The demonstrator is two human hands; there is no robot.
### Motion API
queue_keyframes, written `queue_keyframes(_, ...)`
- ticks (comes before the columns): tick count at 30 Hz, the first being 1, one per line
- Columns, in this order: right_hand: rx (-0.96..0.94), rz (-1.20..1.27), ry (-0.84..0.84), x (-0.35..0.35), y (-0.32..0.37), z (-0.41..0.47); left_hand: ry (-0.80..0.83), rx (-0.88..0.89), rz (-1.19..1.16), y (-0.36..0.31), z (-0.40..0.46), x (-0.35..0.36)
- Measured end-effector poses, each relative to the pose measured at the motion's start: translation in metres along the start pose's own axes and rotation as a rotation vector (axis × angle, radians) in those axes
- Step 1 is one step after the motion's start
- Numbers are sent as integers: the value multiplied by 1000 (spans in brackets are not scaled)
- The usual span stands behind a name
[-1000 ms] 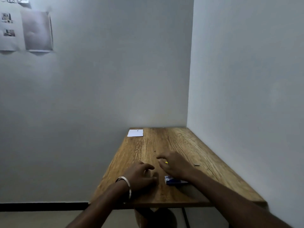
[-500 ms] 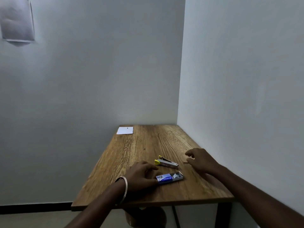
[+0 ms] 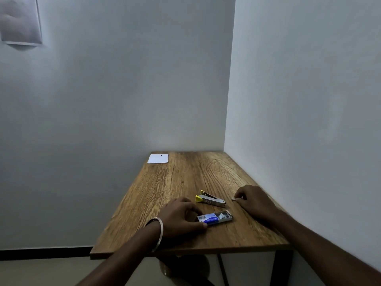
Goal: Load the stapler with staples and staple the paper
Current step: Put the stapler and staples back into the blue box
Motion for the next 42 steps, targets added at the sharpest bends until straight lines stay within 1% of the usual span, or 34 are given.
queue_keyframes(5, -10, 84, -94, -10, 4, -1, -30, 27, -12, -1, 1, -3)
queue_keyframes(10, -102, 158, -105, -26, 34, 3, -42, 38, -7, -1, 2, -3)
queue_keyframes(15, -173, 147, 60, -16, 62, -10, -51, 47, -2, -2, 1, -4)
queue_keyframes(18, -198, 109, 113, -7, 68, -20, -55, 44, 0, -2, 1, -5)
queue_keyframes(21, -184, 107, 133, 1, 67, -27, -61, 42, 2, -2, 1, -5)
queue_keyframes(27, -171, 134, 107, -2, 64, -32, -57, 53, 1, -3, 0, -5)
queue_keyframes(35, -190, 203, 111, -4, 66, -38, -72, 53, 4, -4, -1, -6)
queue_keyframes(39, -146, 268, 38, -15, 52, -43, -74, 51, -8, -3, -1, -6)
queue_keyframes(42, -96, 307, 52, -15, 36, -53, -80, 52, -8, -2, -1, -6)
Point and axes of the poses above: each hand's wrist, its own z-axis towards the middle knuckle, its own x-axis out of the palm, y = z × x, the point moved 9 cm from there along z, towards the middle knuckle, and after that the axes turned 8 degrees about -x, right-handed, at the moved point
